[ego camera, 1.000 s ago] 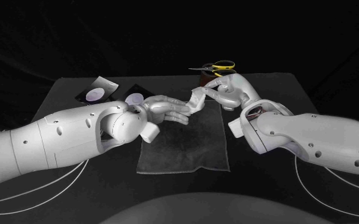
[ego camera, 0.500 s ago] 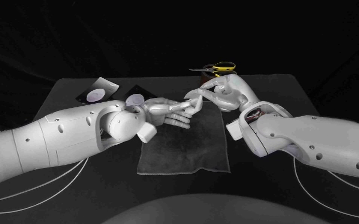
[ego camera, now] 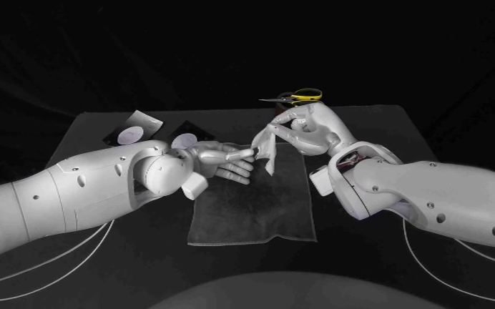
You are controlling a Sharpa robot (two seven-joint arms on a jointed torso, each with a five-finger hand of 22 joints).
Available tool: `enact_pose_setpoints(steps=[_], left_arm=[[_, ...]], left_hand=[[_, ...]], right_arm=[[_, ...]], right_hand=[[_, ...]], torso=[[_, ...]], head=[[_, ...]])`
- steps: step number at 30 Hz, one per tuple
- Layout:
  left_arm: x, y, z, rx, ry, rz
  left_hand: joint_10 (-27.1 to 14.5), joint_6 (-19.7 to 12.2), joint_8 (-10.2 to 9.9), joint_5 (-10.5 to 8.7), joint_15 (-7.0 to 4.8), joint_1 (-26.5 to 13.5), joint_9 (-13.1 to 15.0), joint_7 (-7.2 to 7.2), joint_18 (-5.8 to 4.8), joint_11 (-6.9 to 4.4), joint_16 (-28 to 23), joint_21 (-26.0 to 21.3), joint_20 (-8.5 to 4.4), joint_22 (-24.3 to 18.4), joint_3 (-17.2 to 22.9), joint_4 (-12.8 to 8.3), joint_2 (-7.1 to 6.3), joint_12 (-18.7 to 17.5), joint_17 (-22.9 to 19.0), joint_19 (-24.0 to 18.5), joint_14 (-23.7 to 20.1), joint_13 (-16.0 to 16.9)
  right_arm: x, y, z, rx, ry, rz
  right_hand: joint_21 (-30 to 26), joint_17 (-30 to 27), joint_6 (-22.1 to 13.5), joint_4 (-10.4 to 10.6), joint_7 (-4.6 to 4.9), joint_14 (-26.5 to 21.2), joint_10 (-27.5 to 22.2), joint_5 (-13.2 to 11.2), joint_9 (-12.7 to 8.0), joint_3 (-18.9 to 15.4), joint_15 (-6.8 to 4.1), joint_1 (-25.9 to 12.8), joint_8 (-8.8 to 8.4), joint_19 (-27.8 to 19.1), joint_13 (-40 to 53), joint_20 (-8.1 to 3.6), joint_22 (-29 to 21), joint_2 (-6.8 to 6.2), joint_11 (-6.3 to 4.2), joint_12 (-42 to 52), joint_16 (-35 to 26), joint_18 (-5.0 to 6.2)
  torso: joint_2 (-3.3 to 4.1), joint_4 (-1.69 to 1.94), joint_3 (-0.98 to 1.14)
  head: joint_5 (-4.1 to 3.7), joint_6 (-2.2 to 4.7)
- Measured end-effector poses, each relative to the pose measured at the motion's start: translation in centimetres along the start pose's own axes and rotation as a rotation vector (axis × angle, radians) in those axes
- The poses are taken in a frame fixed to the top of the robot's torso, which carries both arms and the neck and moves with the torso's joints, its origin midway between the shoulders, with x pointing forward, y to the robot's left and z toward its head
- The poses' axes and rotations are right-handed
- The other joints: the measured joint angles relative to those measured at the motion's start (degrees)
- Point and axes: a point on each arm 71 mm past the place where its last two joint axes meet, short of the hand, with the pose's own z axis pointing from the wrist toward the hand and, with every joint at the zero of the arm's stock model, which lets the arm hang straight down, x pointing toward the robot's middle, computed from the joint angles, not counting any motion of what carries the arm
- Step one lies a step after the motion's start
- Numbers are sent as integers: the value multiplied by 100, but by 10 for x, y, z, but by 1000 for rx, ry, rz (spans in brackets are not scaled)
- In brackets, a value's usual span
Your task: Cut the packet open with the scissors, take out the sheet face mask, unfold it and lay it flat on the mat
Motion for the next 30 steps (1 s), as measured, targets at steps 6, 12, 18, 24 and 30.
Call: enact_pose_setpoints(steps=[6, 12, 18, 24, 30], left_arm=[[-18, -1, -1, 14, -83, 99], [-32, -10, -5, 118, -154, 222], [-35, -21, -11, 272, -172, 332], [-19, -30, -16, 456, -158, 459], [-4, -37, -20, 606, -173, 574]], left_hand=[[-259, -256, 146, 0, 55, 218, -13, -45, -3, 23, 22, -84, -1, -76, -135, -10, -172, 68, -84, 40, -55, -21], [-593, -459, 336, 0, 133, 412, -14, -70, -4, 109, 60, -232, -1, -181, -176, 18, -366, 217, -172, 40, -363, -21], [-1075, -653, 457, 0, 288, 811, -33, -100, -60, 264, 214, -402, -3, -285, -114, 7, -389, 357, -205, -107, -886, 0], [-1298, -765, 580, 0, 365, 1162, -60, -111, -100, 345, 534, -430, -3, -334, 179, -4, -499, 745, -179, -106, -1197, 89], [-1944, -1234, 805, 0, 430, 1074, -58, -153, -217, 396, 903, -518, -18, -390, -55, 64, -862, 1325, -166, -109, -1669, 243]], right_arm=[[-5, -4, 6, -5, 0, -7], [-5, -5, 9, -8, 14, -3], [-5, -7, 12, -5, 26, -3], [-7, -12, 15, 7, 34, -9], [-6, -15, 19, 19, 42, -12]], right_hand=[[1, 3, 0, 0, 0, 0, 0, 27, 0, 0, 0, 0, 0, 0, -3, 0, -1, 0, 0, 0, 1, -1], [0, 3, -1, 0, -1, 0, 0, 28, 0, 0, 0, 0, 0, -1, -3, 0, 1, 0, 0, -1, 0, -1], [0, 3, -1, 0, -1, 0, 0, 27, 0, 0, 0, 0, 0, -1, 0, 0, 3, 0, 0, -1, -3, -2], [0, -1, -2, 0, -2, 0, 0, 26, 0, 0, 0, 0, 0, -1, 1, 1, 4, 0, 1, -2, -4, -3], [0, -2, -2, 0, -2, 0, -1, 24, 0, 0, 0, -1, 0, -1, 1, 1, 3, -1, 1, -12, -5, -4]], torso=[[-4, -2, 0], [5, -5, 0], [13, -9, -1], [13, 0, -8], [6, -3, -8]], head=[[32, 65], [46, 74], [25, 62], [10, 49], [10, 54]])
